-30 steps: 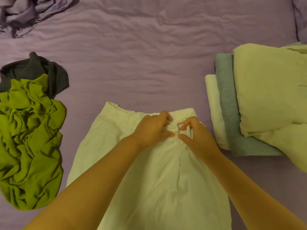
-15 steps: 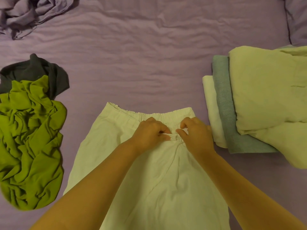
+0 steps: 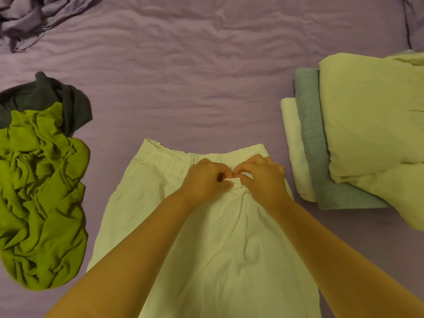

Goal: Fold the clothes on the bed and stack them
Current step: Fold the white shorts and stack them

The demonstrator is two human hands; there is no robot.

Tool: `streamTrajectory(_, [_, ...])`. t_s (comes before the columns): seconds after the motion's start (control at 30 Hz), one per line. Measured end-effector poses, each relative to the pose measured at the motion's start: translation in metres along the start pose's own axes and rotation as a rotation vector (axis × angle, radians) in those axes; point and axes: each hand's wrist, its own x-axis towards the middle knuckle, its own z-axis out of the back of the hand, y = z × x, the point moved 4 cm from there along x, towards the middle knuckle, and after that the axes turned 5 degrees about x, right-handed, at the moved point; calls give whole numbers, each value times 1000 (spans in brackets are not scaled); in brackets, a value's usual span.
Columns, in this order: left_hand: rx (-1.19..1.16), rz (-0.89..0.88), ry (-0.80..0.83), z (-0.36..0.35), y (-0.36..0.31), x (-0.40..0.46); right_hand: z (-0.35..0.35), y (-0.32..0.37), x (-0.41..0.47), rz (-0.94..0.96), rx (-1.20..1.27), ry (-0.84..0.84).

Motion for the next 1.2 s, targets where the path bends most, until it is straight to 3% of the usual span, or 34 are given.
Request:
streamTrajectory(0.23, [223,-129,-285,10,-10,-4,5,-3,17,-310,359,215])
streamTrajectory(0.37, [330,-232,-327,14,-17,0,15,4,24,-450,500,350])
streamTrajectory(0.43, [385,-197,-278,18,-18,2,18,4,26,-480,511,353])
streamTrajectory(0.53, [419,-104,-178,15,-11,5,18,5,27,-496,494,358])
streamTrajectory(0.63, [444,-111,-183,14,-12,7,15,4,29,-522,437,379])
streamTrajectory(0.9, [551,-292,-403,13,-20,6,12,6,41,-567,271,376])
streamTrajectory(1.0, [564,-334,-390,11,-21,5,9,5,39,-483,228,420])
streamTrajectory(1.2, [613,-323,-336,-2,-19,6,22,0,19,-318,534,325])
